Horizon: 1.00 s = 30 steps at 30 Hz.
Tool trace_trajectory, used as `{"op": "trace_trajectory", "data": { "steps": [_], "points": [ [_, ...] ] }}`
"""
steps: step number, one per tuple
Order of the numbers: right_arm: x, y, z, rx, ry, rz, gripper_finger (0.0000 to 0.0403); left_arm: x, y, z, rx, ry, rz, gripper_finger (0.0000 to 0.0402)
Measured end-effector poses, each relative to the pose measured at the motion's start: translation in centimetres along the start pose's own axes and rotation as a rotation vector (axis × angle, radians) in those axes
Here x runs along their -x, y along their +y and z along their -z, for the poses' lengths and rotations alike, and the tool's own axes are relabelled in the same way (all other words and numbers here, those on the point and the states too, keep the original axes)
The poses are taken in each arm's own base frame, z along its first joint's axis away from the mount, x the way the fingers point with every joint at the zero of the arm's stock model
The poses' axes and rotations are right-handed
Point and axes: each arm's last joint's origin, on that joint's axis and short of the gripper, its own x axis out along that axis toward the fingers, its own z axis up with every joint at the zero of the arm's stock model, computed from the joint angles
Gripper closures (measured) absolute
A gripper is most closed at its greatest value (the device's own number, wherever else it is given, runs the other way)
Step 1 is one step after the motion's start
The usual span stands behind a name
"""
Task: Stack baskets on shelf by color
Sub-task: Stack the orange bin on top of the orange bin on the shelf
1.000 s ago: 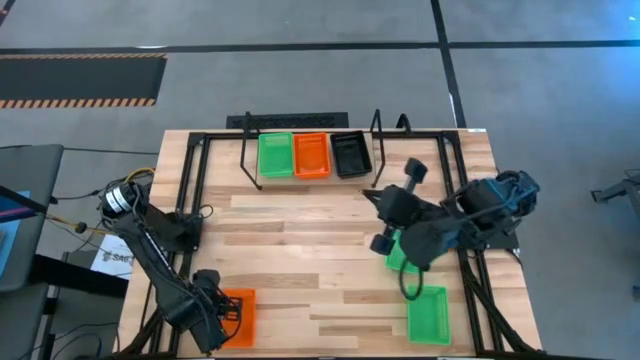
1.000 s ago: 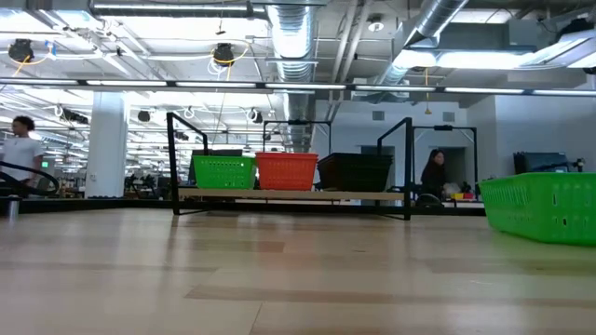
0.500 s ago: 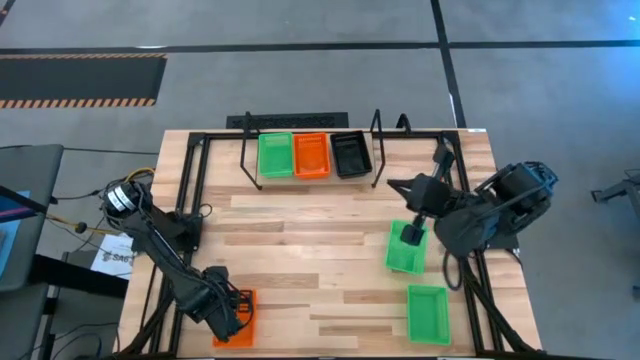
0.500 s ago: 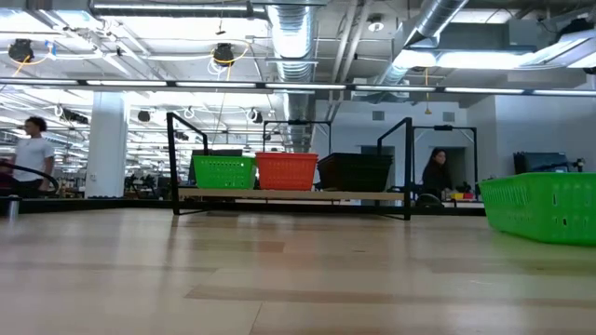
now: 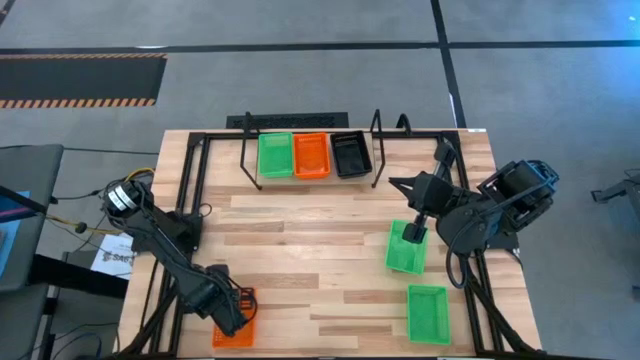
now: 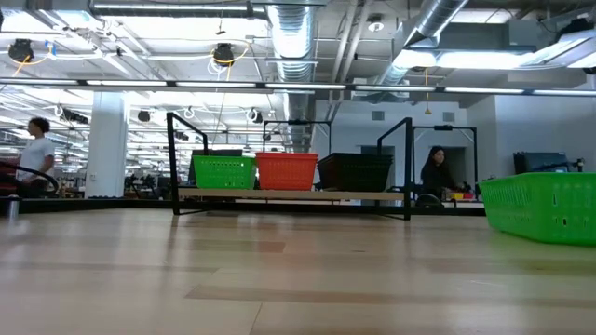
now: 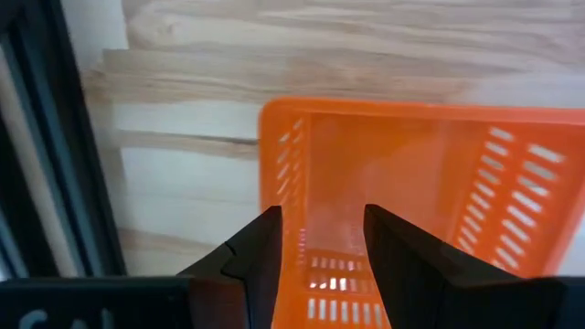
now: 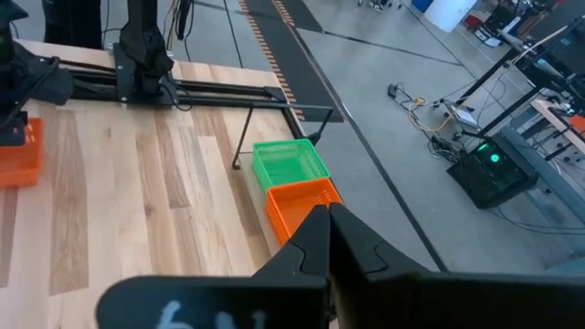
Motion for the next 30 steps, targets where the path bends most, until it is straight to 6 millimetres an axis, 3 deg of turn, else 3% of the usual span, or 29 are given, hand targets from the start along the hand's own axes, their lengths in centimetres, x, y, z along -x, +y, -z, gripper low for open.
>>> {"op": "trace_trajectory", "data": {
  "steps": [21,30],
  "points": [
    [-0.3,0.4,0.2,0.020,0.012,0.003,0.0389,-0.3,0.5,-0.6,0.010,-0.053,-0.050,0.0258],
    [-0.4,0.4,0.2,0.037,0.013,0.007,0.0390,-4.1,-1.0,0.8,-0.016,-0.070,-0.080,0.0258]
  ]
}}
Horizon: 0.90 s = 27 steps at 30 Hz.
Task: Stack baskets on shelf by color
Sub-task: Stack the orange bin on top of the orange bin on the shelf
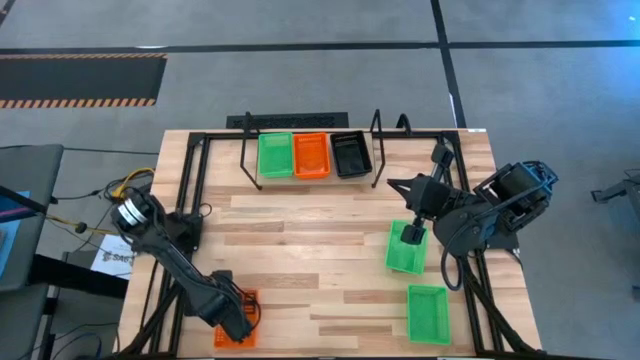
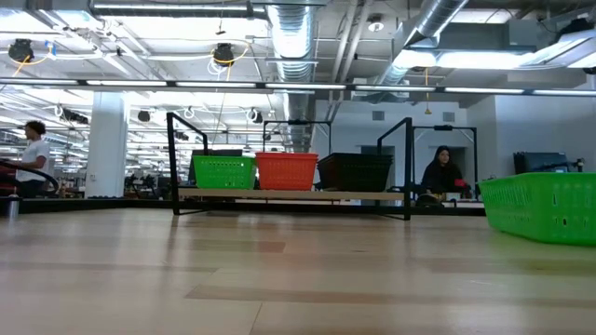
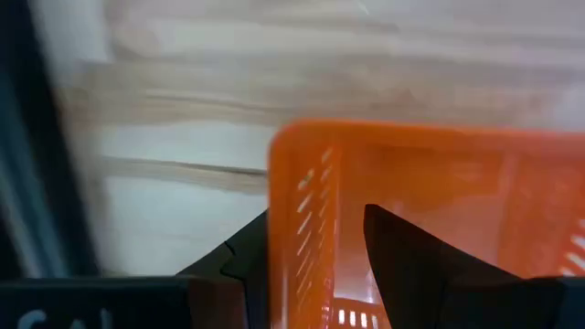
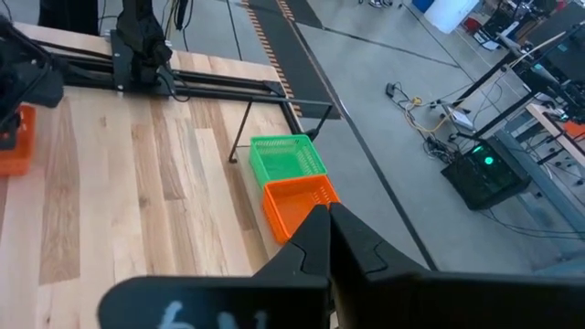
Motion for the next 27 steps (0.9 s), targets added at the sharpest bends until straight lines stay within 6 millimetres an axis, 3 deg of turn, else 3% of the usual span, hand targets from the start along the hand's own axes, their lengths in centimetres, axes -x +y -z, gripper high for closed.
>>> {"op": "trace_trajectory", "data": {
  "steps": [5,11,13,19,27],
  "points": [
    [-0.1,0.0,0.0,0.001,0.001,0.002,0.0388,-1.4,-1.5,0.5,0.006,0.030,0.040,0.0271],
    [-0.1,0.0,0.0,0.005,0.001,0.002,0.0388,-0.8,-3.2,-0.4,0.016,-0.052,0.214,0.0385],
    [-0.1,0.0,0.0,0.005,0.001,0.002,0.0389,-0.1,-3.7,-1.3,0.033,-0.121,0.294,0.0393],
    [-0.1,0.0,0.0,0.025,0.001,0.002,0.0388,3.4,-5.4,-4.9,0.023,-0.307,0.520,0.0401],
    [0.0,-0.4,0.0,0.040,0.000,0.007,0.0391,6.3,-8.5,-12.4,-0.125,-0.385,0.475,0.0401]
  ]
}}
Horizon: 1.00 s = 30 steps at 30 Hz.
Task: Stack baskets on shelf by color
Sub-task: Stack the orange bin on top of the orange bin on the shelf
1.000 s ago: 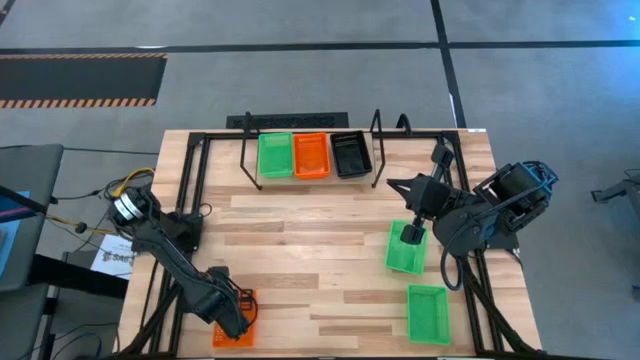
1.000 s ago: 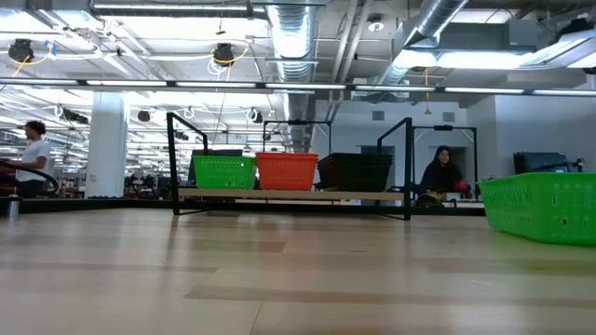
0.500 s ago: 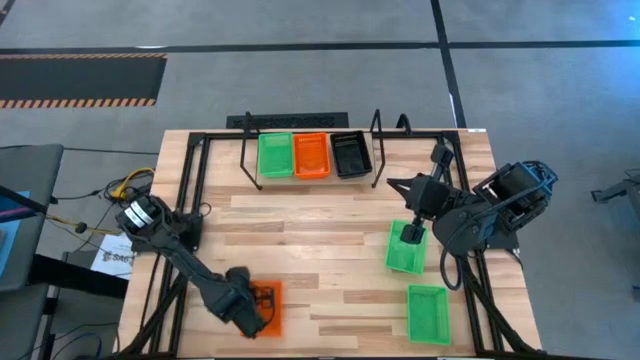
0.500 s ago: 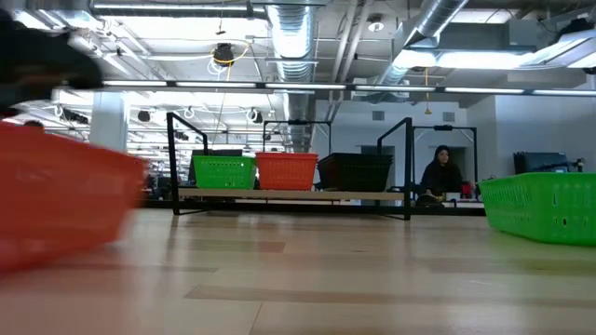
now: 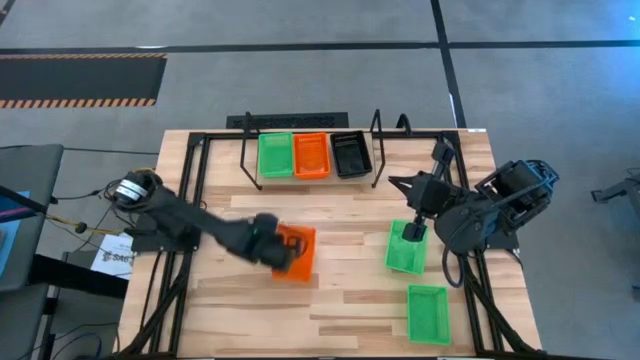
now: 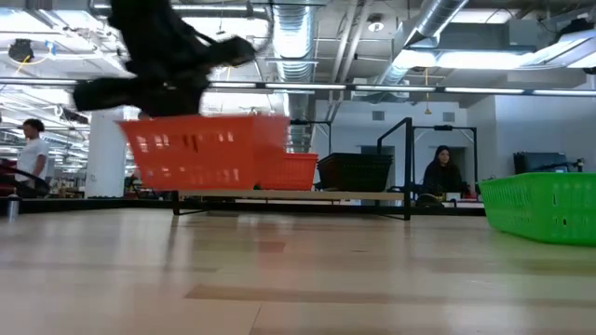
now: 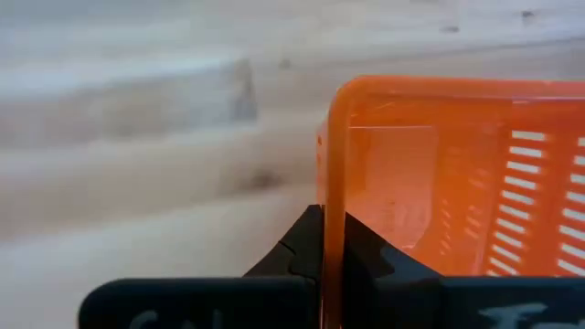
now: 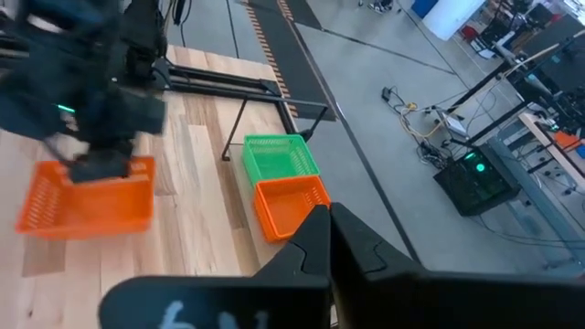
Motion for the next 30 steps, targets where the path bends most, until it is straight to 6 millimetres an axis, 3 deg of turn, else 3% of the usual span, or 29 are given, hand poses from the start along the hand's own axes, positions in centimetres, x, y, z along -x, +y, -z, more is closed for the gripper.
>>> {"op": "trace_trajectory", "data": {
  "steps": [7,11,17,30],
  "points": [
    [0.0,0.0,0.0,0.000,0.000,0.000,0.0390,-2.3,-1.6,-5.1,-0.046,0.006,0.058,0.0402],
    [0.0,0.0,0.0,-0.001,0.000,0.000,0.0388,-2.8,-1.7,-6.5,-0.032,0.053,0.062,0.0401],
    [0.0,0.0,0.0,0.000,0.000,0.000,0.0391,-3.4,-1.0,-6.5,0.014,0.113,0.025,0.0401],
    [0.0,0.0,0.0,0.009,0.000,0.000,0.0390,-5.0,1.1,-4.2,0.087,0.166,-0.020,0.0401]
  ]
}}
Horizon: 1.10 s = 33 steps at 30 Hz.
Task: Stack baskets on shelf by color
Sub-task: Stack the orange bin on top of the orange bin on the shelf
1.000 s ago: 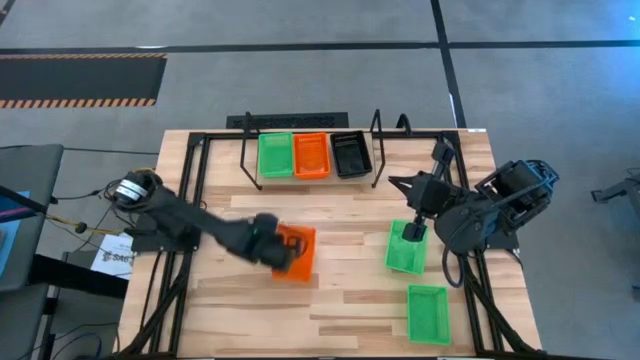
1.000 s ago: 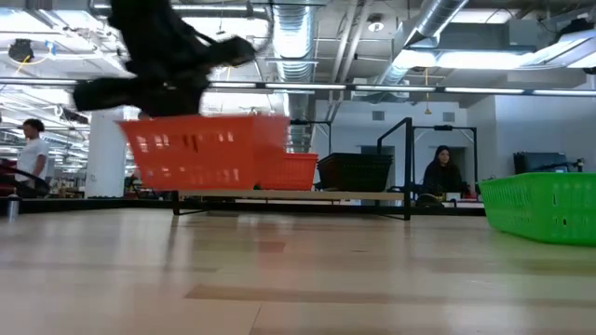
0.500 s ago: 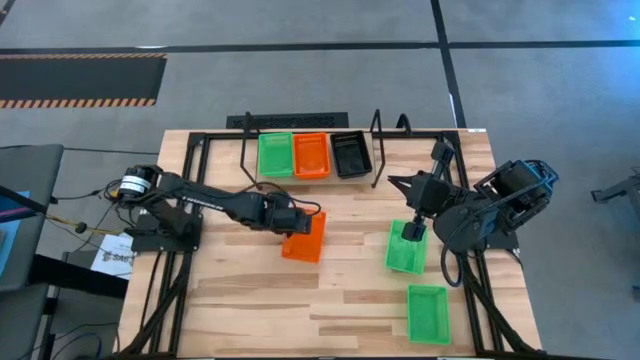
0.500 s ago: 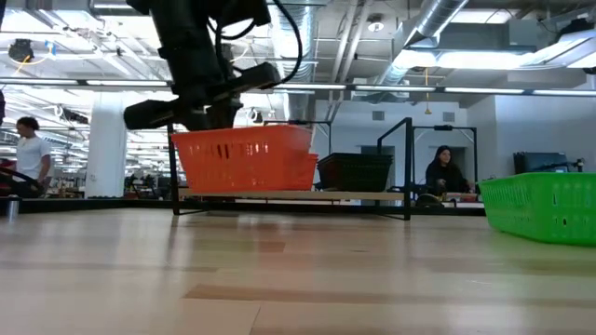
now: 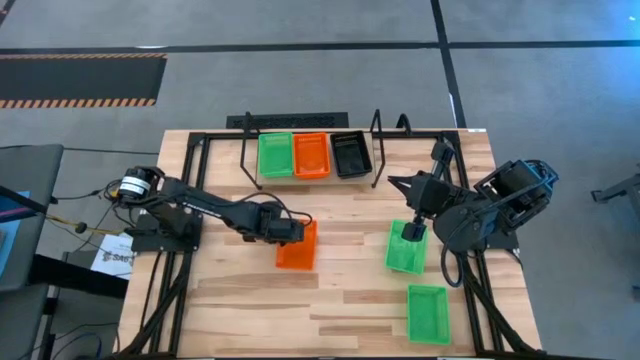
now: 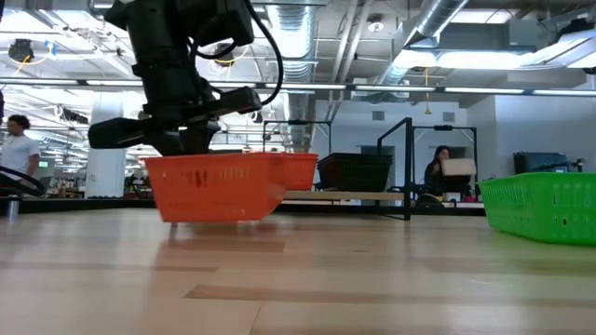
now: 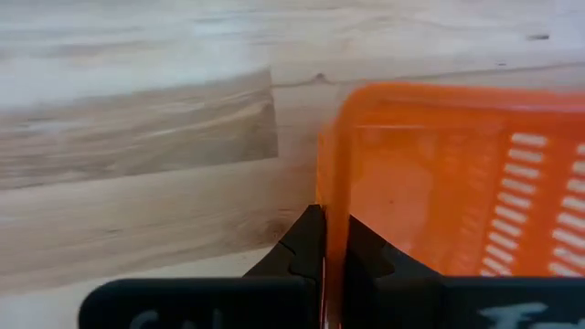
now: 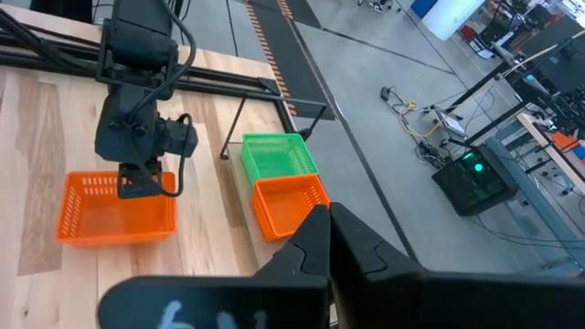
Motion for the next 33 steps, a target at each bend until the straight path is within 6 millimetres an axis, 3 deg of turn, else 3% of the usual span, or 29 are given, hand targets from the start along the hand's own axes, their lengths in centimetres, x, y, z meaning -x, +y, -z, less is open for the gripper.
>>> {"op": "trace_trajectory", "data": {
  "steps": [9,22,27,33],
  "points": [
    [0.0,0.0,0.0,0.000,0.000,0.000,0.0388,0.0,-0.2,0.0,-0.074,-0.001,0.022,0.0388],
    [0.0,0.0,0.0,0.001,0.000,0.000,0.0390,0.7,-1.2,-0.8,-0.108,0.006,0.136,0.0289],
    [0.0,0.0,0.0,0.004,0.000,0.000,0.0389,4.0,-2.2,-2.0,-0.167,-0.050,0.274,0.0266],
    [0.0,0.0,0.0,0.019,0.001,-0.003,0.0387,11.4,-2.2,-3.5,-0.247,-0.252,0.481,0.0255]
  ]
}}
